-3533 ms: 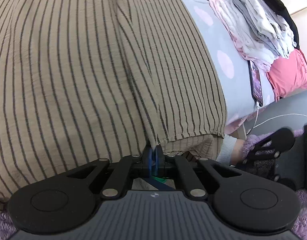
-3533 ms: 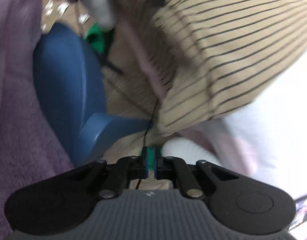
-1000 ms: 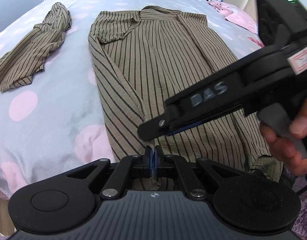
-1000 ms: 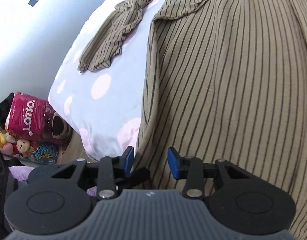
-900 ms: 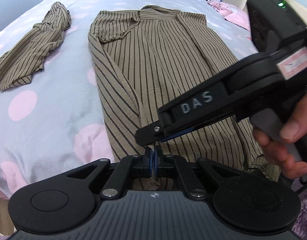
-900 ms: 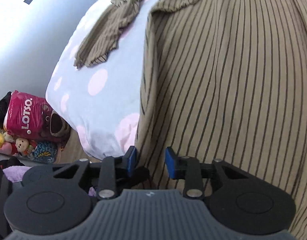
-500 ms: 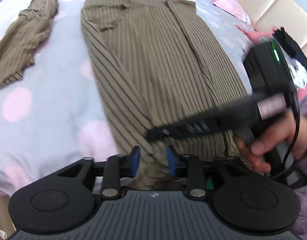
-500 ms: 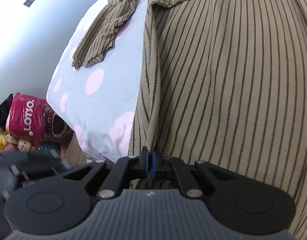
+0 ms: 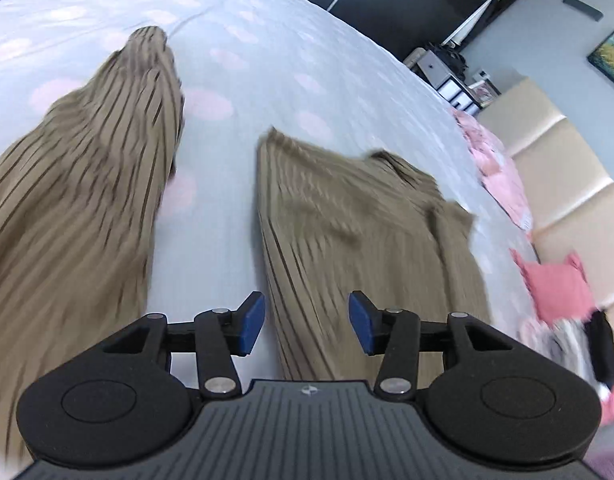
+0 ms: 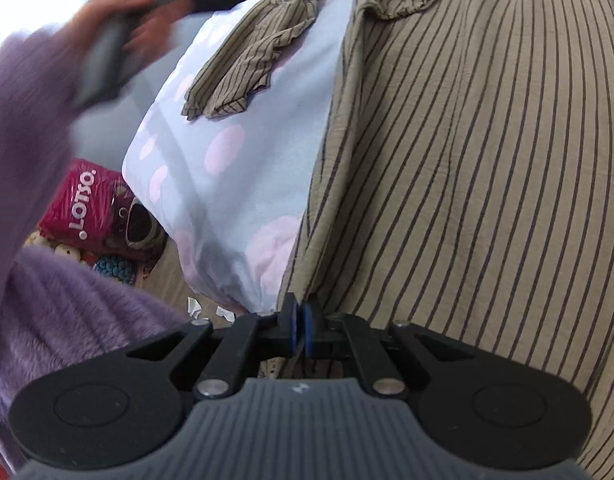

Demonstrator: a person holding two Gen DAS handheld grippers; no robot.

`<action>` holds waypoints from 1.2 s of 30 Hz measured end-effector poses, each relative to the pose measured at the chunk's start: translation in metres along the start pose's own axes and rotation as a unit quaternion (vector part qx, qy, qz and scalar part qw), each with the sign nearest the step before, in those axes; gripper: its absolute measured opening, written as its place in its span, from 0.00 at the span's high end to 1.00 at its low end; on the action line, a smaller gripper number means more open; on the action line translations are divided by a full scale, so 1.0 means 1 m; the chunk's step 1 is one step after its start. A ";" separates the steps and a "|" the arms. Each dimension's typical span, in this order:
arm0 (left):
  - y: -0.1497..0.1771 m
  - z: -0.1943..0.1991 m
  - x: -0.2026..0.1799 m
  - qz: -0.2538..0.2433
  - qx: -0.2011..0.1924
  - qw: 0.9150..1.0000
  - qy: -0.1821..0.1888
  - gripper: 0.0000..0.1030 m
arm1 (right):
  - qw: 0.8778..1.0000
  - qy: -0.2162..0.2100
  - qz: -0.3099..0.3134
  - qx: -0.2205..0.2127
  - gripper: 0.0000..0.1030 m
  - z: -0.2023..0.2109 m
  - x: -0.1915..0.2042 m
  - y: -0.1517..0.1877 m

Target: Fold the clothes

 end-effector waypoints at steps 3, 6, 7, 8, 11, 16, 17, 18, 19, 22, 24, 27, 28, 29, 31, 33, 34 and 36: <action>-0.028 -0.047 0.006 0.018 0.009 1.000 0.003 0.57 | 1.000 -0.009 -0.002 0.006 0.95 0.004 -0.001 -0.002; -0.048 -0.087 0.012 0.029 0.021 0.999 0.017 0.57 | 1.000 -0.019 -0.003 0.011 0.95 0.005 -0.001 -0.005; -0.054 -0.096 0.015 0.030 0.019 0.999 0.019 0.59 | 1.000 -0.022 -0.003 0.013 0.95 0.006 -0.001 -0.006; -0.060 -0.106 0.018 0.030 0.018 0.999 0.021 0.59 | 1.000 -0.024 -0.002 0.015 0.95 0.006 -0.001 -0.007; -0.079 -0.129 0.022 0.037 0.009 0.999 0.038 0.65 | 0.999 -0.033 -0.005 0.022 0.95 0.007 -0.004 -0.005; -0.103 -0.152 0.016 0.019 -0.001 0.999 0.044 0.78 | 0.998 -0.033 -0.035 0.028 0.96 0.006 -0.019 -0.002; -0.105 -0.153 0.014 0.011 -0.003 0.999 0.038 0.84 | 0.998 -0.034 -0.041 0.028 0.96 0.006 -0.022 -0.002; -0.106 -0.154 0.012 0.003 -0.005 0.999 0.033 0.87 | 0.998 -0.034 -0.048 0.027 0.96 0.007 -0.025 -0.002; -0.107 -0.154 0.010 -0.005 -0.009 1.000 0.027 0.95 | 0.998 -0.036 -0.053 0.026 0.96 0.007 -0.027 -0.002; -0.112 -0.147 0.007 -0.013 -0.023 0.999 0.018 1.00 | 0.997 -0.050 -0.053 0.021 0.97 0.007 -0.022 -0.001; -0.117 -0.141 0.002 -0.019 -0.030 0.999 0.006 1.00 | 0.998 -0.054 -0.041 0.016 0.97 0.009 -0.015 -0.001; -0.123 -0.127 -0.013 -0.039 -0.044 0.998 -0.010 1.00 | 0.998 -0.057 -0.028 -0.001 0.97 0.020 -0.006 0.001; -0.125 -0.122 -0.020 -0.046 -0.049 0.998 -0.013 1.00 | 0.998 -0.058 -0.028 -0.008 0.97 0.024 -0.004 0.003; -0.127 -0.116 -0.029 -0.054 -0.055 0.997 -0.018 1.00 | 0.998 -0.058 -0.027 -0.015 0.97 0.029 -0.002 0.005; -0.132 -0.107 -0.049 -0.077 -0.067 0.994 -0.029 1.00 | 0.997 -0.059 -0.026 -0.029 0.97 0.038 0.001 0.008; -0.134 -0.098 -0.071 -0.096 -0.077 0.992 -0.035 1.00 | 0.997 -0.061 -0.029 -0.042 0.97 0.046 0.003 0.014; -0.134 -0.094 -0.082 -0.106 -0.080 0.990 -0.039 1.00 | 0.996 -0.061 -0.030 -0.049 0.97 0.051 0.004 0.017; -0.134 -0.089 -0.107 -0.125 -0.082 0.987 -0.053 1.00 | 0.996 -0.059 -0.030 -0.064 0.97 0.061 0.007 0.024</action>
Point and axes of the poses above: each gripper's, at about its wrist camera, not at the fingertips, and z roughly against the way its jaws point, x to its left, y to its underside, the point moved 9 cm from there along -z, roughly the way its jaws point, and after that the axes turned 8 degrees about -y, right-handed, at the moved point
